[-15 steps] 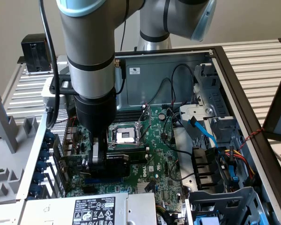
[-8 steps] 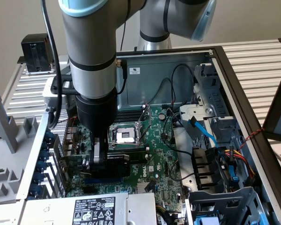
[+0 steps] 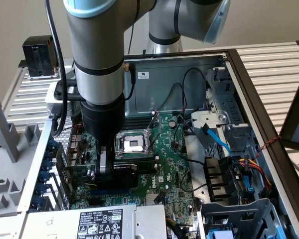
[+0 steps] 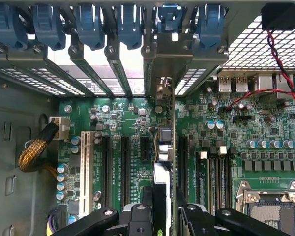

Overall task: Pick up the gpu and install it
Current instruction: 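Insert the gpu into the slot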

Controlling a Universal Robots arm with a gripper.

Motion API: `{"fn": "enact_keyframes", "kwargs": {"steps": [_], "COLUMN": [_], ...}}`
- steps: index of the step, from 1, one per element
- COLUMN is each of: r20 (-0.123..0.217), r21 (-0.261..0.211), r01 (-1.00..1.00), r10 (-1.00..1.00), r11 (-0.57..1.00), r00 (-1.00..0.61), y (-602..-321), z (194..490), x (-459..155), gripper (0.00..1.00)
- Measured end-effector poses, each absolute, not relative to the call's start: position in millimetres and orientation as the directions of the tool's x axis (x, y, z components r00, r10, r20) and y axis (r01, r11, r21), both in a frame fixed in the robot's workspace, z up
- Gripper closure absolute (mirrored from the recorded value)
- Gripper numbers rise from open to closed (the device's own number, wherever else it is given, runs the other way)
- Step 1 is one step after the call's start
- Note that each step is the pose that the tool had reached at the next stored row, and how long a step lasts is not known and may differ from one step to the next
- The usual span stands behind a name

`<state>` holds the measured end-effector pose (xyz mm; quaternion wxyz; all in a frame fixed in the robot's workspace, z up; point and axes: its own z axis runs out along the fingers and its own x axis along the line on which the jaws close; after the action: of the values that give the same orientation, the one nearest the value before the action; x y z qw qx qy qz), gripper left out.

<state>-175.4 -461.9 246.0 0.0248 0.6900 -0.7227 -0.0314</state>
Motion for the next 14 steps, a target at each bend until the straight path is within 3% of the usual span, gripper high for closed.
{"fn": "enact_keyframes", "kwargs": {"steps": [14], "r20": [-0.007], "r21": [0.082], "r01": [-0.996], "r10": [-0.999], "r11": [0.043], "r00": [-0.044], "y": [-462.2], "z": [245.9], "x": [-175.4], "gripper": [0.73]}}
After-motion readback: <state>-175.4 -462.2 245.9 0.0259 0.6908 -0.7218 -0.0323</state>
